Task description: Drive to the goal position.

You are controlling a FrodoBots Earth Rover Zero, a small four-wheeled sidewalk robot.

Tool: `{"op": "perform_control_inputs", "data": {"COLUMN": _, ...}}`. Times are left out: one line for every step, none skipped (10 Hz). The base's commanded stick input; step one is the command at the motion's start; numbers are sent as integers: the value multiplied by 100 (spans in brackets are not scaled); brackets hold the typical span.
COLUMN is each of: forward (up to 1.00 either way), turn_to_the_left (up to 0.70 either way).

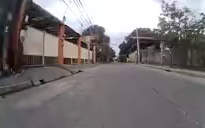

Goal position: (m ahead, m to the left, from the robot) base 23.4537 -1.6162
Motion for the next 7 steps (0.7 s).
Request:
{"op": "perform_control_inputs", "data": {"forward": 100, "turn_to_the_left": 5}}
{"op": "perform_control_inputs", "data": {"forward": 100, "turn_to_the_left": 5}}
{"op": "perform_control_inputs", "data": {"forward": 100, "turn_to_the_left": 5}}
{"op": "perform_control_inputs", "data": {"forward": 100, "turn_to_the_left": 5}}
{"op": "perform_control_inputs", "data": {"forward": 100, "turn_to_the_left": 5}}
{"op": "perform_control_inputs", "data": {"forward": 100, "turn_to_the_left": 5}}
{"op": "perform_control_inputs", "data": {"forward": 100, "turn_to_the_left": -1}}
